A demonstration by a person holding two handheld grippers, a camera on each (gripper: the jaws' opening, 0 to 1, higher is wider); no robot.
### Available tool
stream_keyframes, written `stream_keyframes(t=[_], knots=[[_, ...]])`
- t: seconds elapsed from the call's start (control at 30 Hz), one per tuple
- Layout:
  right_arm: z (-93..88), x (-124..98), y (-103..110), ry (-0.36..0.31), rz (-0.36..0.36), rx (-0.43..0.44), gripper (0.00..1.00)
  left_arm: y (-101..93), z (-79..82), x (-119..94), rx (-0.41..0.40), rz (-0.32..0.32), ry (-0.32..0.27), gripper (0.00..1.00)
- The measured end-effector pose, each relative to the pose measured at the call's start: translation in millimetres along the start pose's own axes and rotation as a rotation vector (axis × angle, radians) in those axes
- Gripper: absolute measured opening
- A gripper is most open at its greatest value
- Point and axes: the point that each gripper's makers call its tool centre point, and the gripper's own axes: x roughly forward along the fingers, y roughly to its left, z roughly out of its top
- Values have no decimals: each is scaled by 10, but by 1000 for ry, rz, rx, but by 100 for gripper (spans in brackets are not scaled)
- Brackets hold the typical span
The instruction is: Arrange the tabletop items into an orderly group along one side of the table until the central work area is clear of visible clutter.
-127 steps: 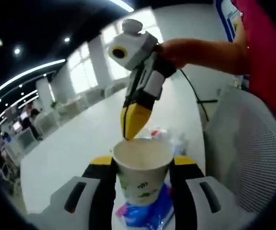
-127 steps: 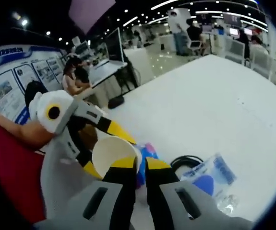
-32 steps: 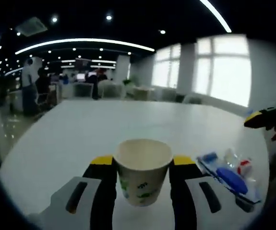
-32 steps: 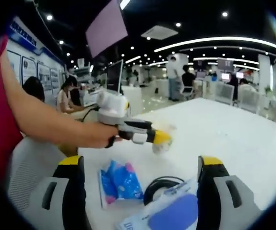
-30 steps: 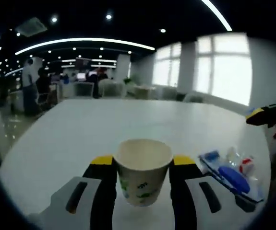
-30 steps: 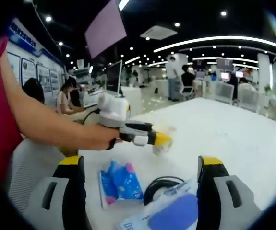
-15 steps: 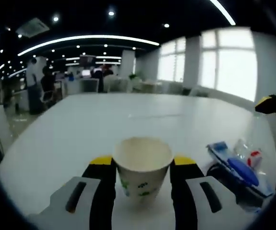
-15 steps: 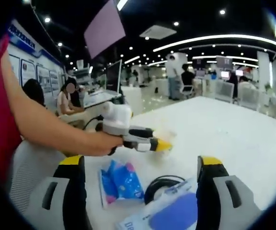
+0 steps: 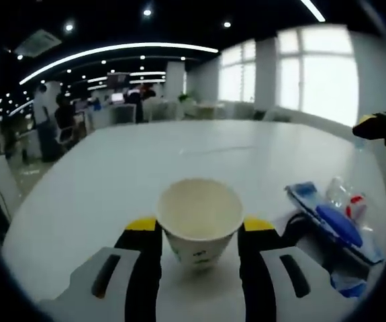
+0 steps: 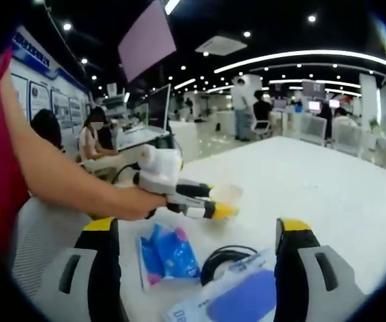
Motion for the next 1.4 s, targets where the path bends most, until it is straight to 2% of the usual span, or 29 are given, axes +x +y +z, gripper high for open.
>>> stream_keyframes(t=[0.17,0.47,0.73,0.87,1.27,1.4], knots=[[1,-13,-18,-2,-3,1,96,-15,-44,-10,-4,7,20,41],[2,-24,-34,-4,-5,1,96,-22,-68,-26,-17,7,33,51],[21,-33,-45,-10,-9,-1,96,20,-23,-105,-50,13,38,64],[23,-39,-42,-11,-10,0,96,3,-56,-140,-127,6,88,79],[55,-47,-42,-20,-13,-6,96,-46,213,-345,-90,-30,55,85],[70,-65,-49,-25,-18,-5,96,-129,401,-471,-53,-54,9,85]])
